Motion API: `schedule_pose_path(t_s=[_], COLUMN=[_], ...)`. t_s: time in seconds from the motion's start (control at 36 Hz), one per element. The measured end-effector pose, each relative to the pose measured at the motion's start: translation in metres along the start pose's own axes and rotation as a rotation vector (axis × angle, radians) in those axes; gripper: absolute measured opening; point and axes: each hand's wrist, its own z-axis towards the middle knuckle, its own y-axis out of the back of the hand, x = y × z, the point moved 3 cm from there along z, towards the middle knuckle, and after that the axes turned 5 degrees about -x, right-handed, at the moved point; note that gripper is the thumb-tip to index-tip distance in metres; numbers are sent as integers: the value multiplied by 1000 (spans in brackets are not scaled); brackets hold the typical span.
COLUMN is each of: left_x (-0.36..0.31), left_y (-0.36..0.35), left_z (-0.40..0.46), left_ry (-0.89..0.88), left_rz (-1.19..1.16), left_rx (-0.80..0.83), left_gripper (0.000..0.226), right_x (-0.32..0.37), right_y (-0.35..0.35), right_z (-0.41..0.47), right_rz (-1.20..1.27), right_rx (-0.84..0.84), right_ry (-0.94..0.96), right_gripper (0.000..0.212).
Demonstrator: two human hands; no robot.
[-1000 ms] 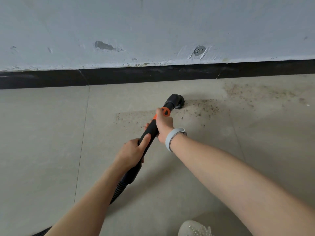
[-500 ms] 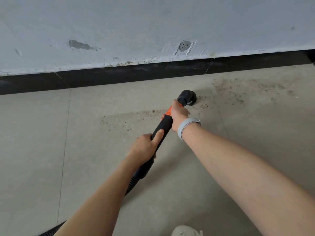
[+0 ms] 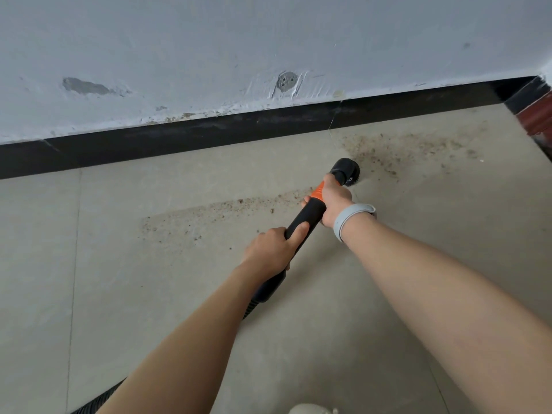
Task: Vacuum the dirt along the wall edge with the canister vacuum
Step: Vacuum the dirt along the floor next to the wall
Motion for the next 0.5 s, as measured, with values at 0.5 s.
schedule_pose_path(t_s=[0.5], left_x=[75], left_y=[82], left_z=[-52], left_ry=[21], left_rz=[252], left_rx=[-80], left_gripper=[56], right_x=[-63], right_y=[-65], right_z=[-82], right_rz=[145], right_rx=[57], right_ry=[-29], right_gripper=[46])
